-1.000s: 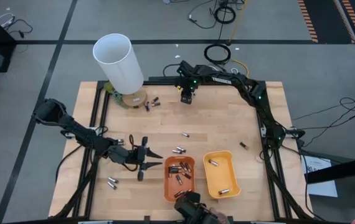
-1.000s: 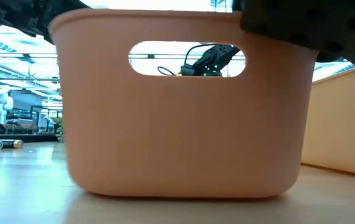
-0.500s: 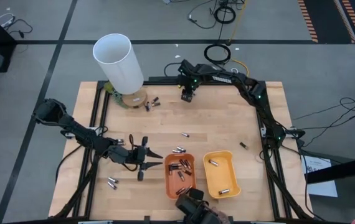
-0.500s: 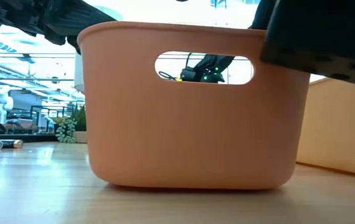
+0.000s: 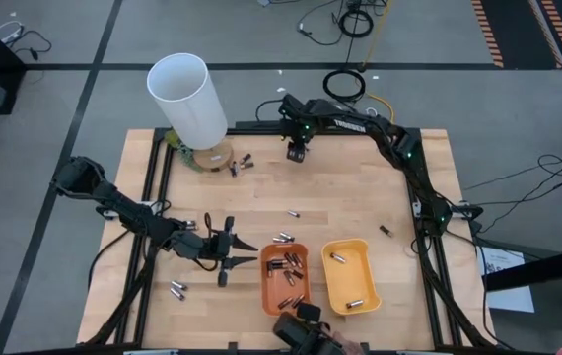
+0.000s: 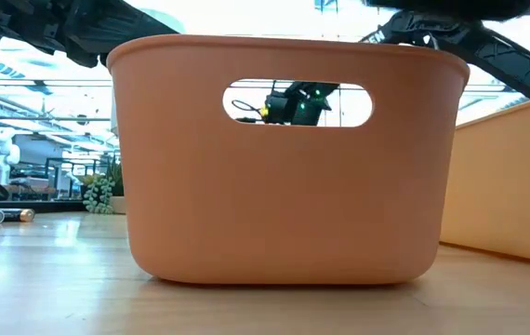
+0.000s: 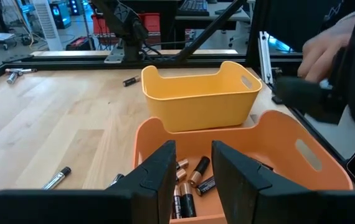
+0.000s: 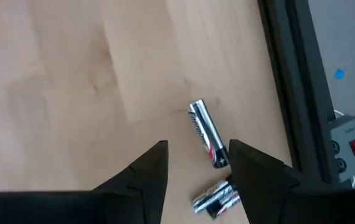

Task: Sort batteries

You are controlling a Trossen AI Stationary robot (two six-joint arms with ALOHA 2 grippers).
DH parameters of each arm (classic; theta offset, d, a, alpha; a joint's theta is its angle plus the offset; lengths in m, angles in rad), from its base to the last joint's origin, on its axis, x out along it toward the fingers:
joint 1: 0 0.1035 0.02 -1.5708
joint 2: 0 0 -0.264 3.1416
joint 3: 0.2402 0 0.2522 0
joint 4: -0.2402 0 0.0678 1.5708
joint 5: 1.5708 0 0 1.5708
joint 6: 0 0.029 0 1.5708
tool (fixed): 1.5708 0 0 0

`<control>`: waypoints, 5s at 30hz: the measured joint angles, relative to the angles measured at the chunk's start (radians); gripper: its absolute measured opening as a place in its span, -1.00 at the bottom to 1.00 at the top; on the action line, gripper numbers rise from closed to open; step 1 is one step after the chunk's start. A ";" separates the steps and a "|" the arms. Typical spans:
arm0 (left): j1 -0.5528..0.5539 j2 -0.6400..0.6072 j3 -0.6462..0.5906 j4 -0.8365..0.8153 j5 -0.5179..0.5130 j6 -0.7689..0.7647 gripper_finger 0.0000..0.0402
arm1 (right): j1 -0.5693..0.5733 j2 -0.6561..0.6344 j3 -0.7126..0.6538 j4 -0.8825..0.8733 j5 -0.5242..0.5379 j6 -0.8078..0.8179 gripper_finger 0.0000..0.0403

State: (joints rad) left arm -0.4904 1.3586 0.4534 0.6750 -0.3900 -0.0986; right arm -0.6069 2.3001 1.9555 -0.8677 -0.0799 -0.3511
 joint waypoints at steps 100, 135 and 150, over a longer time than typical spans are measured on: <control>0.645 0.746 1.002 -1.169 0.512 0.536 -0.44 | 0.472 -1.449 -1.610 0.744 -0.022 0.576 -0.21; 0.573 0.653 1.016 -1.084 0.504 0.406 -0.95 | 0.484 -1.449 -1.609 0.742 -0.023 0.658 -0.21; 0.419 0.595 1.016 -0.965 0.457 0.364 -0.98 | 0.485 -1.449 -1.609 0.698 0.027 0.689 -0.21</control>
State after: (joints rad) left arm -0.0714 1.9533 1.4696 -0.2899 0.0668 0.2658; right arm -0.1223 0.8509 0.3462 -0.1697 -0.0525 0.3379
